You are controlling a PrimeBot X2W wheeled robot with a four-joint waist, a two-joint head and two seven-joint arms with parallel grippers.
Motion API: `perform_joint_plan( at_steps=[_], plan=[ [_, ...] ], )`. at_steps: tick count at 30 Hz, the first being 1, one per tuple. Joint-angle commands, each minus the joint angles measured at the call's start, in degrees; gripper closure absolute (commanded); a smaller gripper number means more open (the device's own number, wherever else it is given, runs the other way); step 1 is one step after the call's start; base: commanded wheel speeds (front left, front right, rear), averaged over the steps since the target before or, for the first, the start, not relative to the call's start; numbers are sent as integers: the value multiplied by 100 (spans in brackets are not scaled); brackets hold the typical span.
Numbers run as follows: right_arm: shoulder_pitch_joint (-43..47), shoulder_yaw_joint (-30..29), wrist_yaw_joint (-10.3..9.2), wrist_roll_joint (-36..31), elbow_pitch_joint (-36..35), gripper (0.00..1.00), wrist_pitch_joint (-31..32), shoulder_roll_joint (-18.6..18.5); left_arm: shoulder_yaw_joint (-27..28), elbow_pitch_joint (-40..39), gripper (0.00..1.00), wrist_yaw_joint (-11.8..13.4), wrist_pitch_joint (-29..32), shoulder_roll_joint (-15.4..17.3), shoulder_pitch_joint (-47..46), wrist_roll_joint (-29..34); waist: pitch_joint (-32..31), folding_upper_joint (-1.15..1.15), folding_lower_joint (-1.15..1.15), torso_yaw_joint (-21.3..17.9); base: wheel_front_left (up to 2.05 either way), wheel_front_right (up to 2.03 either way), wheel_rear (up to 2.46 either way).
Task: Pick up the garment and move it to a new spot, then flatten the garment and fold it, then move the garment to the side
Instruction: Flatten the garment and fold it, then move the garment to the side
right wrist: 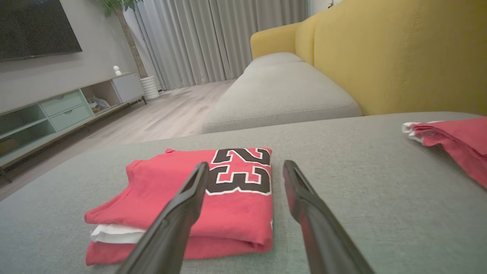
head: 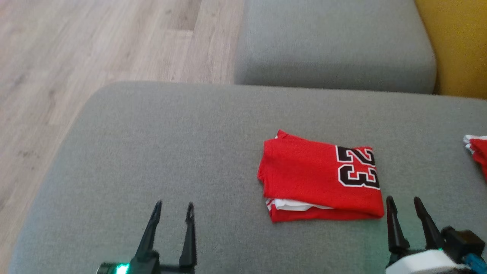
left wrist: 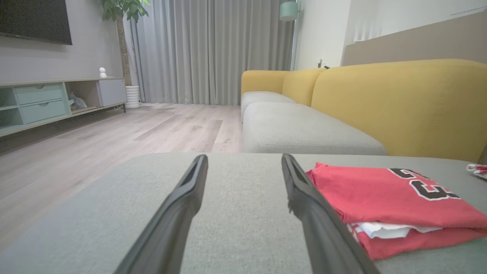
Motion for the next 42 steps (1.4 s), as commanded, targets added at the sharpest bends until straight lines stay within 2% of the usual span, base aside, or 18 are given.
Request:
perform_joint_plan(
  at_steps=[1,12,33,42],
  plan=[
    [-135,81,39,-83,-211,0,-72,-88,243,-127,0,39,-29,-38,-106,77,-117,0,1,-48,0,0,0],
    [388,239,39,-562,-411,0,-78,16,497,159,0,51,-29,-6,225,284,-482,0,1,-197,0,0,0],
    [556,172,39,-657,-343,0,-78,150,553,218,0,-112,-29,-25,331,387,-531,0,1,-377,0,0,0],
    [48,38,39,-488,460,0,-78,200,473,40,0,-136,-29,-31,182,434,-156,0,1,-319,0,0,0]
  ],
)
